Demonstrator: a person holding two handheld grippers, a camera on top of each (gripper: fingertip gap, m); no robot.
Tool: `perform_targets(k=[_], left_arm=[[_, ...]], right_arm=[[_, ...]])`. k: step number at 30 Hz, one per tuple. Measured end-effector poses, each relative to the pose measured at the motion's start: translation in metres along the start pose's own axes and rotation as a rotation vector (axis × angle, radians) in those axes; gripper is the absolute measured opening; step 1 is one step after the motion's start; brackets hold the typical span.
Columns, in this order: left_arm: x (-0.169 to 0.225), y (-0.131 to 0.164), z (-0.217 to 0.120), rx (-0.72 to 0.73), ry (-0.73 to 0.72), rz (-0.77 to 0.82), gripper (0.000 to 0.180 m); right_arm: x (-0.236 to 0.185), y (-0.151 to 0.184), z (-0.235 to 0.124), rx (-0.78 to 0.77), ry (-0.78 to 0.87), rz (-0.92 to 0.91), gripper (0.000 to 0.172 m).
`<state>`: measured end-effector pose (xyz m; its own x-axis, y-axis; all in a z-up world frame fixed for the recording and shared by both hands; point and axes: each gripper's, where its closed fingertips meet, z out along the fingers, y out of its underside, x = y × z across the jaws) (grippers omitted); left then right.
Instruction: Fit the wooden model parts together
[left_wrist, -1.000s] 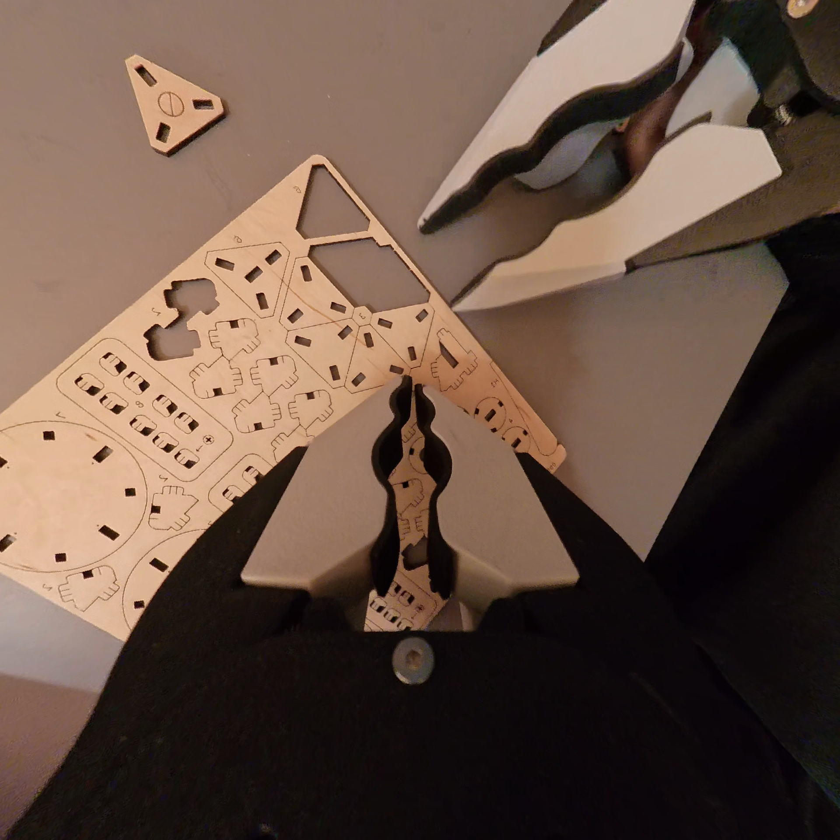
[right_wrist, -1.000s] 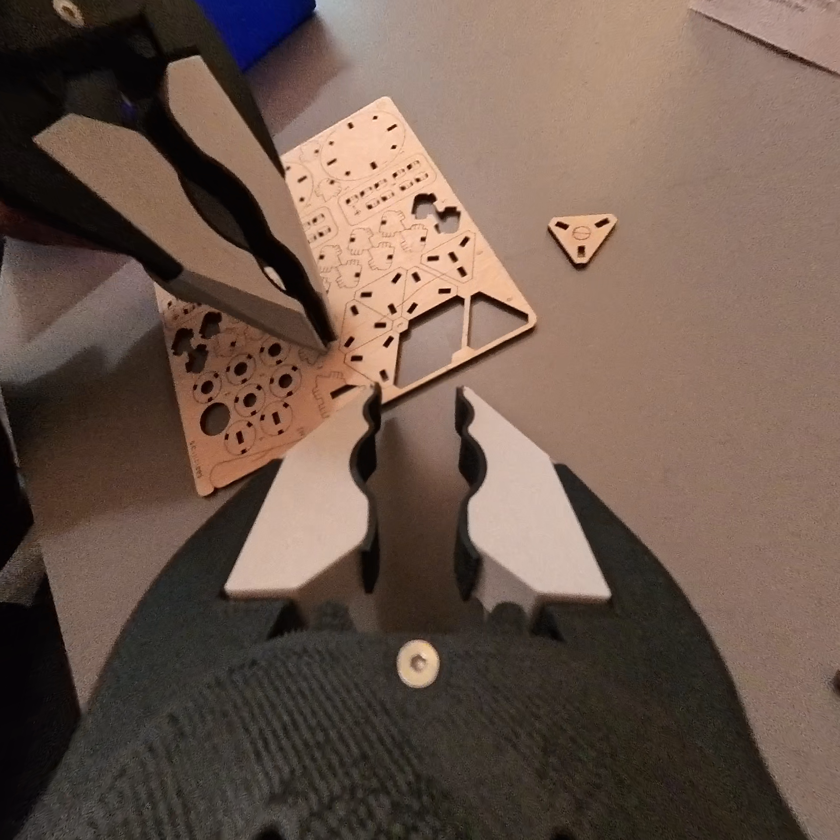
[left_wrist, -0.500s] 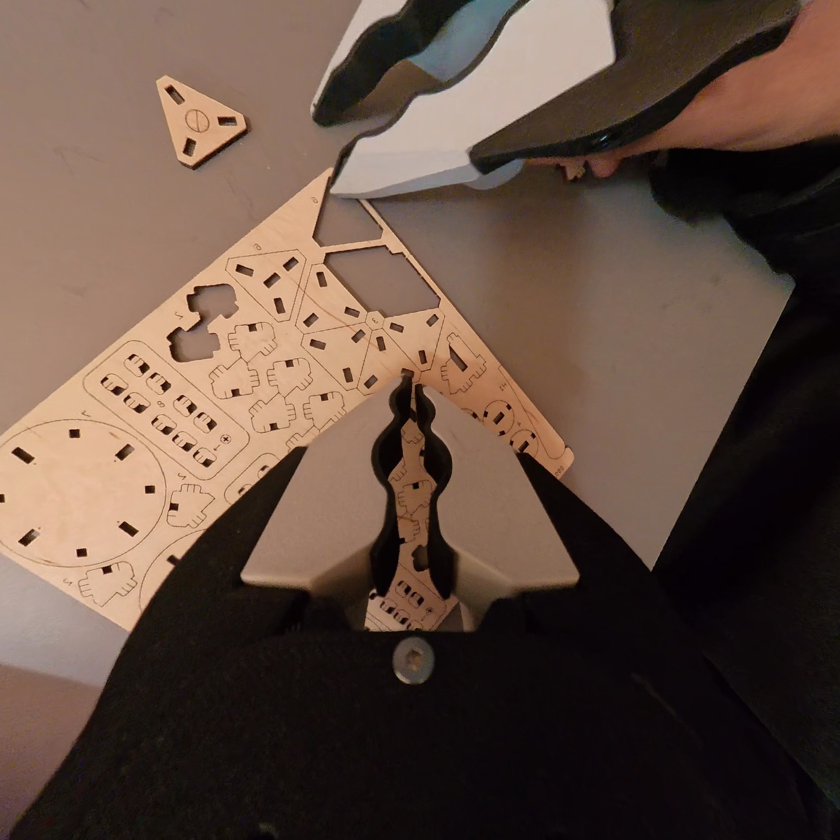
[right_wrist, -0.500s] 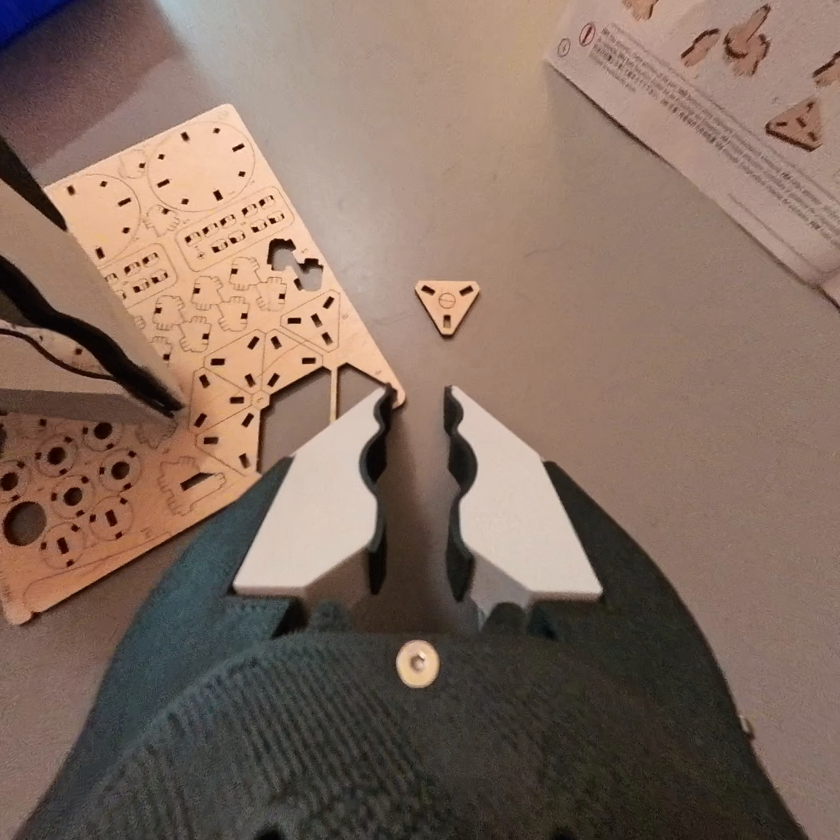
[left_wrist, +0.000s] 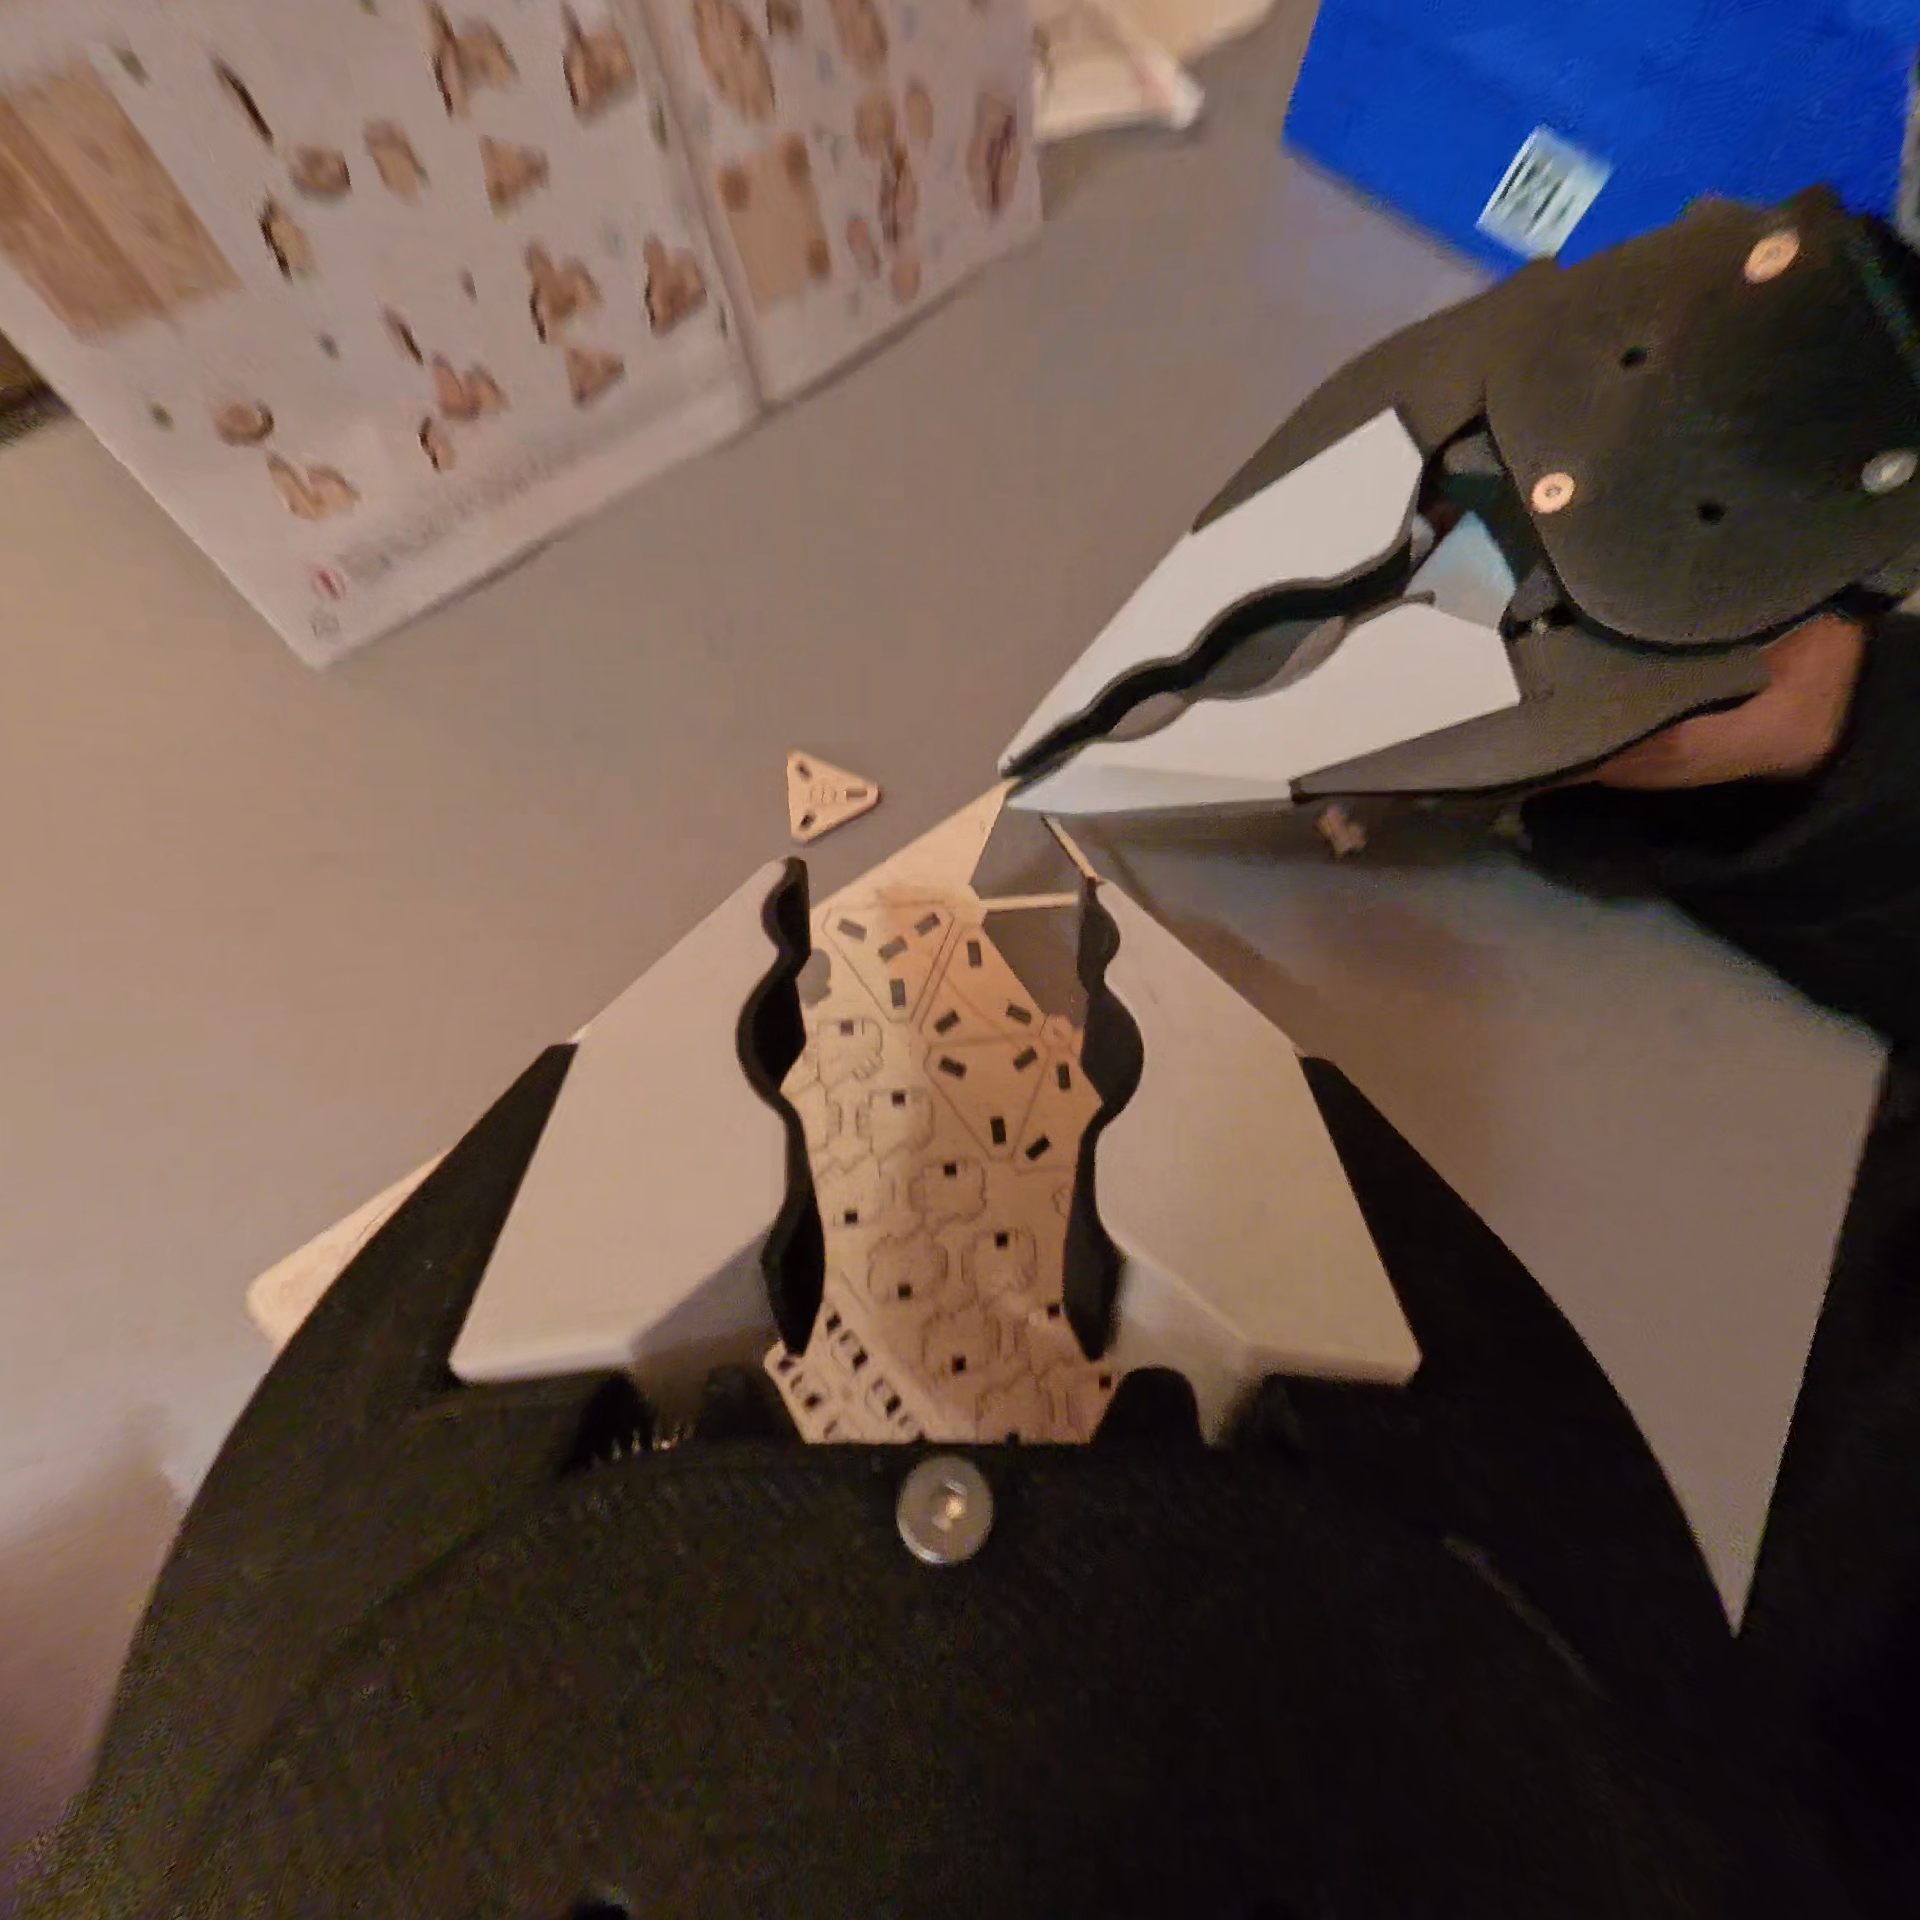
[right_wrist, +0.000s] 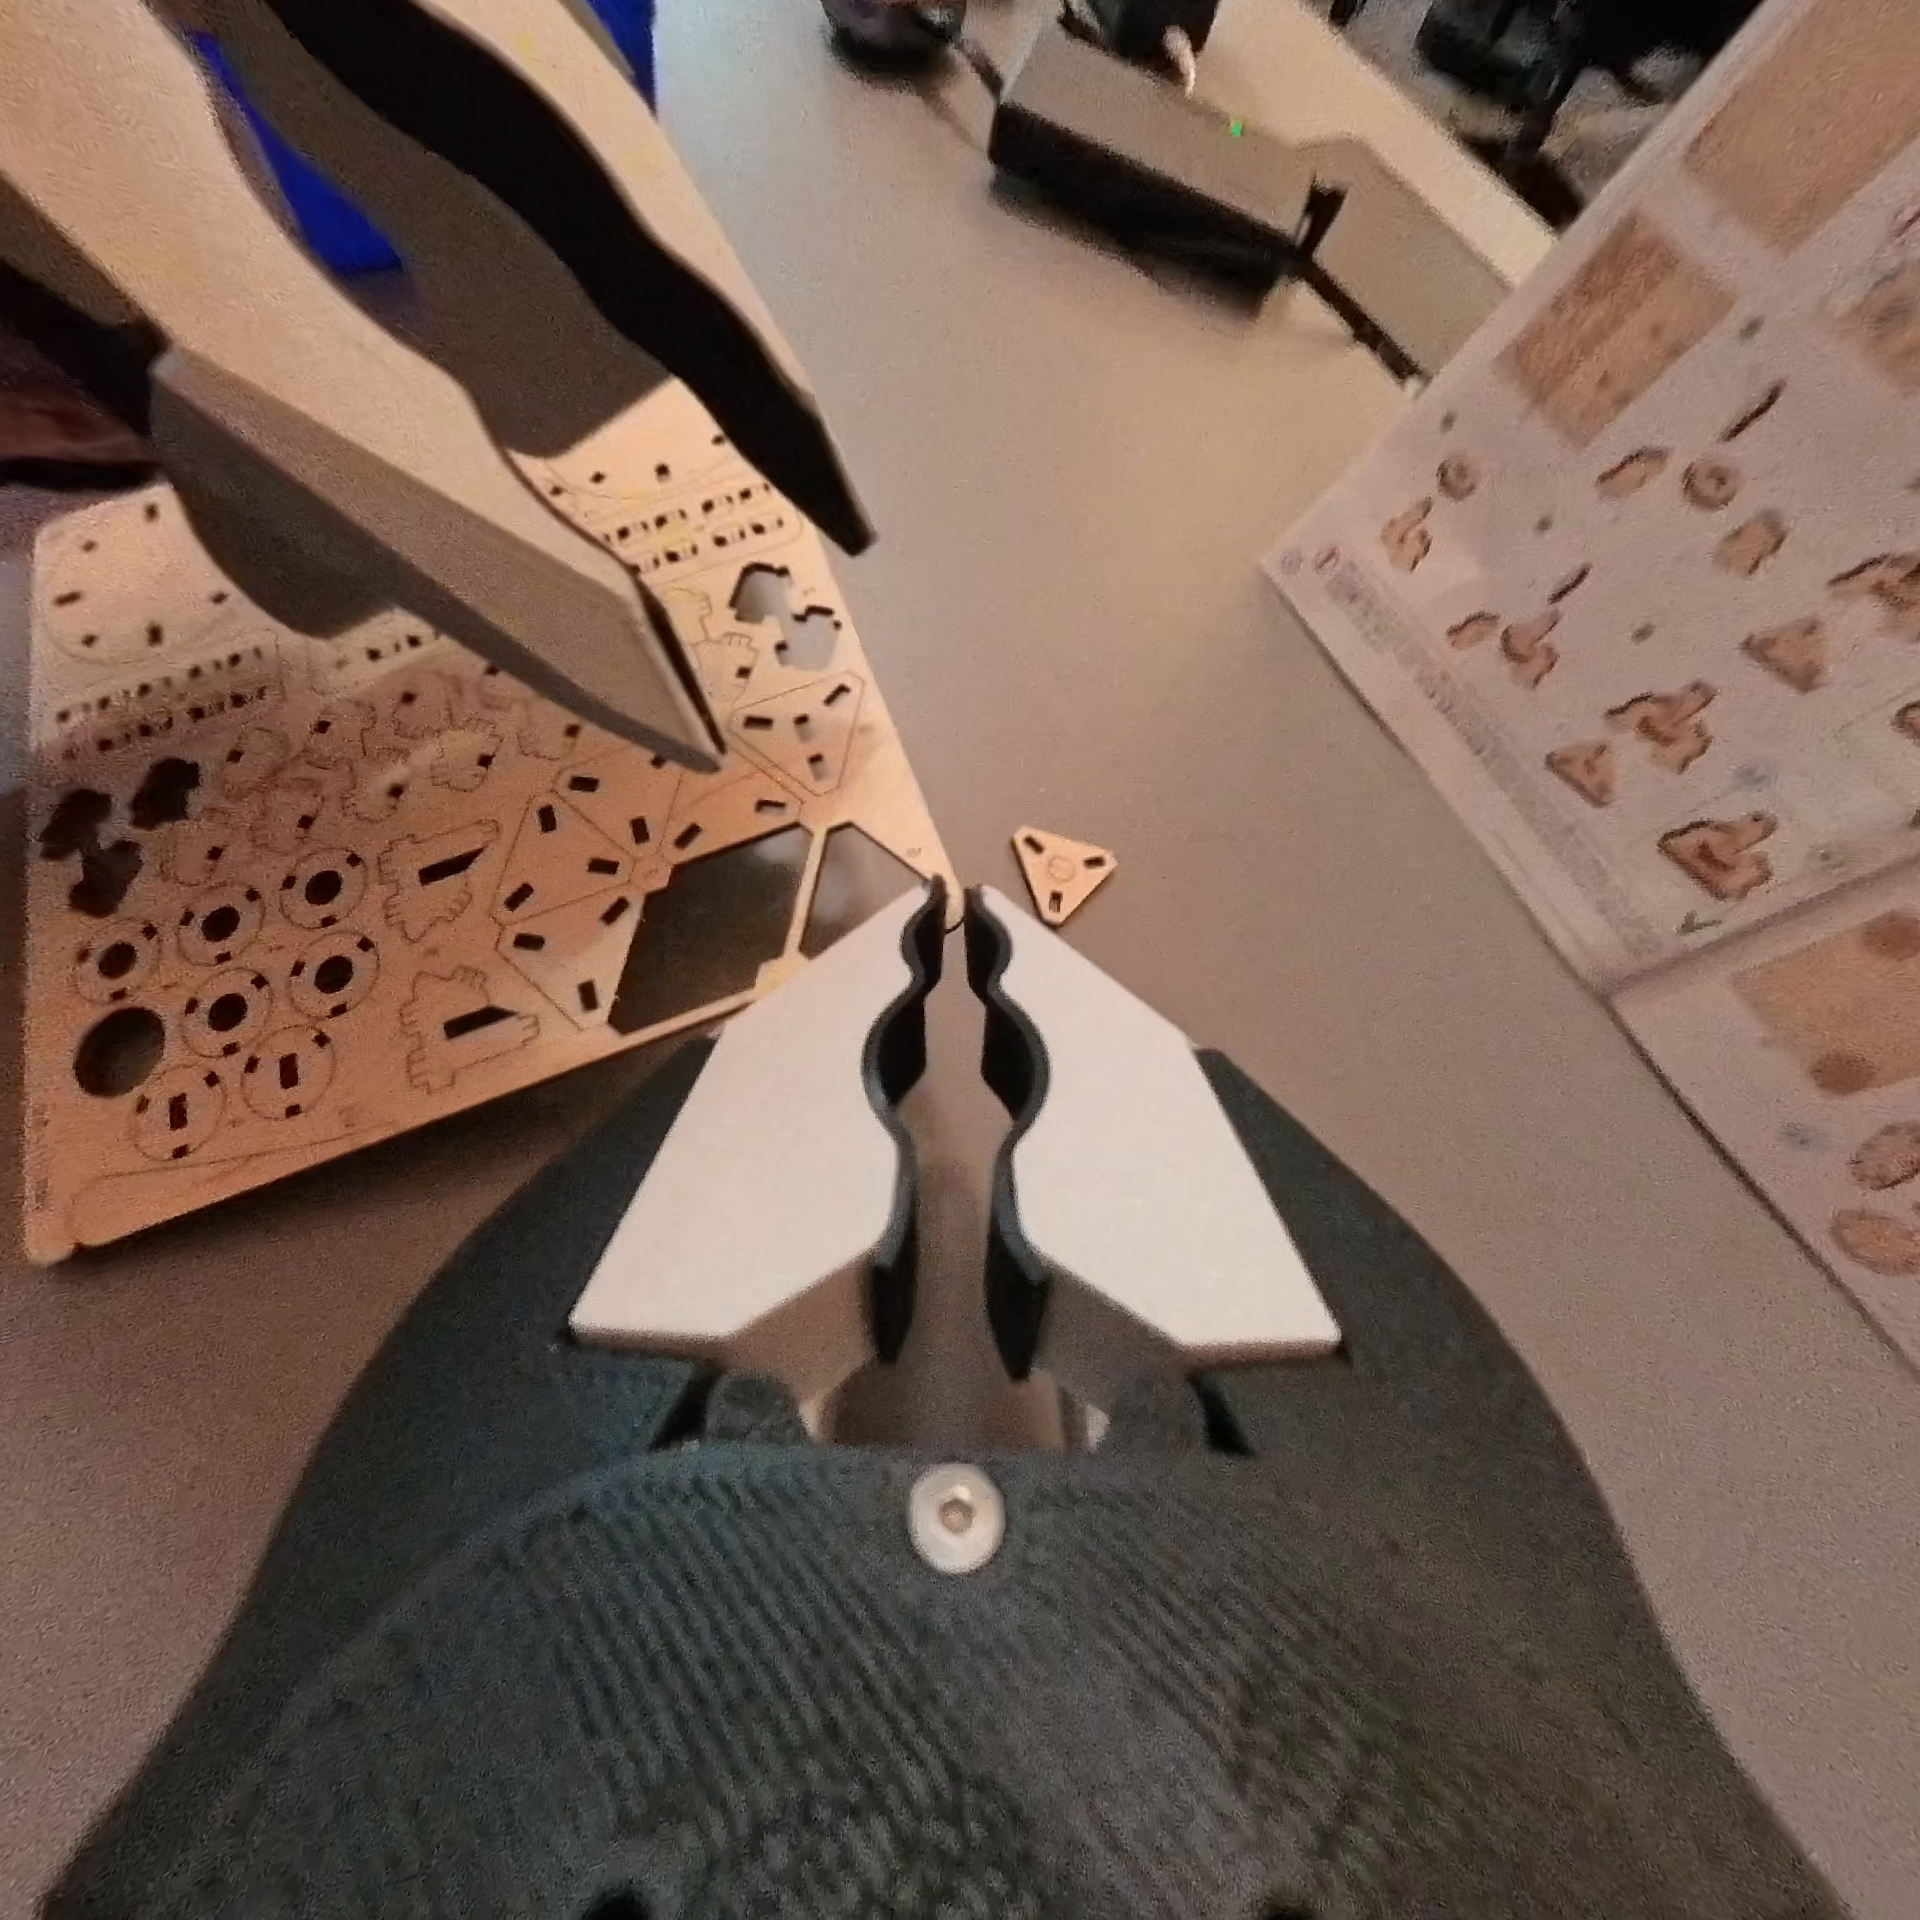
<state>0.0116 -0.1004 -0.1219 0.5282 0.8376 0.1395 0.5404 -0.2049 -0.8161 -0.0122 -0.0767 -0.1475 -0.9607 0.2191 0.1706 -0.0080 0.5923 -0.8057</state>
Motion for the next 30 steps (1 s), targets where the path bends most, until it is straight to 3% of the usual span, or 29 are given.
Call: perform_targets(k=[5,9,13,18,22,24,28,30], left_arm=[[0.011,-0.022,-0.014,0.132,0.109,-0.064,0.055],[0.011,-0.018,-0.02,0.043,0.031,0.012,0.055],[0.011,-0.031,-0.03,-0.031,-0.048,0.126,0.05],[0.042,-0.04,-0.022,-0.28,0.181,0.306,0.044],[0.038,-0.023,-0.012,-0.526,0.293,0.313,0.043],[0.046,-0.01,-0.013,-0.623,0.408,0.274,0.019],[0.055,-0.005,-0.013,-0.65,0.506,0.229,0.009],[0.056,-0.008,-0.014,-0.628,0.524,0.221,0.009]], right_arm=[[-0.004,-0.03,-0.025,0.143,0.079,-0.249,0.002],[-0.012,-0.041,-0.037,0.218,0.136,-0.395,0.001],[-0.023,-0.047,-0.045,0.304,0.085,-0.395,0.001],[-0.028,-0.053,-0.054,0.366,0.035,-0.377,0.001],[-0.029,-0.055,-0.063,0.414,0.023,-0.368,0.001],[-0.029,-0.054,-0.065,0.425,0.016,-0.357,0.001],[-0.025,-0.05,-0.068,0.45,-0.009,-0.289,0.003],[-0.017,-0.052,-0.071,0.484,0.0,-0.192,0.02]])
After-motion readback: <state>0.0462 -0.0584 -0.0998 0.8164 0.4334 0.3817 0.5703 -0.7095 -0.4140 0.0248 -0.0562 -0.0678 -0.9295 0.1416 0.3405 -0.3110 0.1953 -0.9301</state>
